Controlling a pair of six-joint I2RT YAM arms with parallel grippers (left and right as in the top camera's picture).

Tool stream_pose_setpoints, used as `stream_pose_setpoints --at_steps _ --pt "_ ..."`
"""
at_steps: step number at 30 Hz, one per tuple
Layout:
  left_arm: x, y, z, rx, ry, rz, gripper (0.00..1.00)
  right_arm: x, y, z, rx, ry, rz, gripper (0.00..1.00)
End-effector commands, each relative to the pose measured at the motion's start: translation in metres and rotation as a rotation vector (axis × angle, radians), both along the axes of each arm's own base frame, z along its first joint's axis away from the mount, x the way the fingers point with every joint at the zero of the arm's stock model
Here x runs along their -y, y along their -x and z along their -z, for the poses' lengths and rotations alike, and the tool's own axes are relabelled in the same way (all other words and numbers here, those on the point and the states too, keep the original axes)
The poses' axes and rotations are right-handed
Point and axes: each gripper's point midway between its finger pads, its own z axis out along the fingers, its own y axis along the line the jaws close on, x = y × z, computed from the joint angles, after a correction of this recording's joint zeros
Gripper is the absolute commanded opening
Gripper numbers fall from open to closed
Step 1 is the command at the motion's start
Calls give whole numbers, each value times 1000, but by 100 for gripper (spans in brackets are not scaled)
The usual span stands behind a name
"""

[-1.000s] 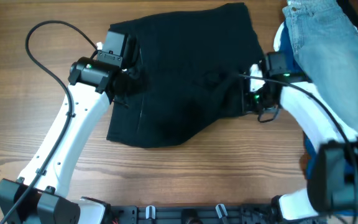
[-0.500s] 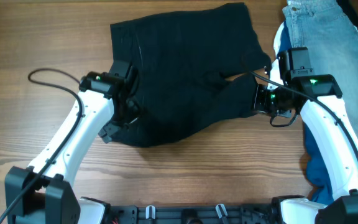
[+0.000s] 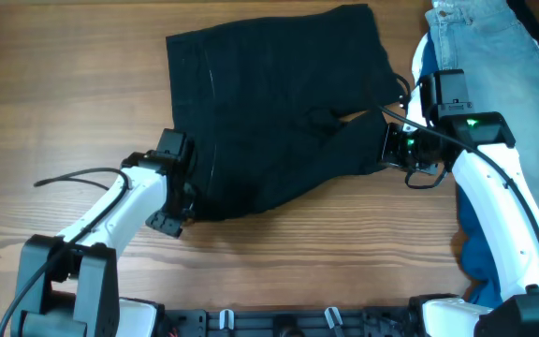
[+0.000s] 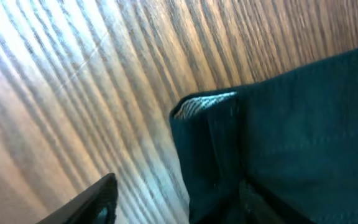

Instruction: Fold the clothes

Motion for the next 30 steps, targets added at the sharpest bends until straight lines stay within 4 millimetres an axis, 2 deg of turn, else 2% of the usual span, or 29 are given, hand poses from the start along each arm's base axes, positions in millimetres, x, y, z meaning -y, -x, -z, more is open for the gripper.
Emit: stream_pose_setpoints --at_steps 1,7,8,9,10,13,15,16,17,20,22,25,27,28,30 --pt "-16 2 8 26 -80 -38 61 3 -8 -5 30 7 40 4" --pt "-15 -19 20 152 -70 -43 56 3 -13 -6 51 5 40 4" --pt "-15 -19 21 155 -70 -44 49 3 -13 -6 52 5 40 4" --pt "-17 -21 20 165 -87 -44 24 3 -13 -6 52 5 40 4" --pt "-20 -23 19 173 -103 -45 4 3 -13 -7 52 3 44 4" --pt "-39 -29 12 210 -210 -34 4 1 -15 -9 48 -23 93 4" --pt "-42 -30 -10 236 -209 -12 4 -2 -11 -16 62 -47 85 4" --pt "-43 -28 -31 259 -209 -16 4 -2 -7 -23 78 -50 82 4" --pt "-43 -27 -54 295 -202 -20 4 -2 -2 -30 91 -48 75 4" --pt "-44 -26 -143 533 -183 67 4 1 24 -42 67 -42 77 4" --pt "-42 -16 -180 682 -143 66 4 2 43 -46 38 -39 77 4" --pt "-26 8 -208 805 -38 160 4 5 75 -63 42 -40 80 4" --pt "-25 19 -213 834 -15 166 4 9 87 -77 91 -31 85 4" --pt "-26 22 -213 831 -16 166 4 9 88 -86 124 -35 84 4" --pt "-34 27 -207 795 -63 152 4 9 75 -102 221 -31 72 4"
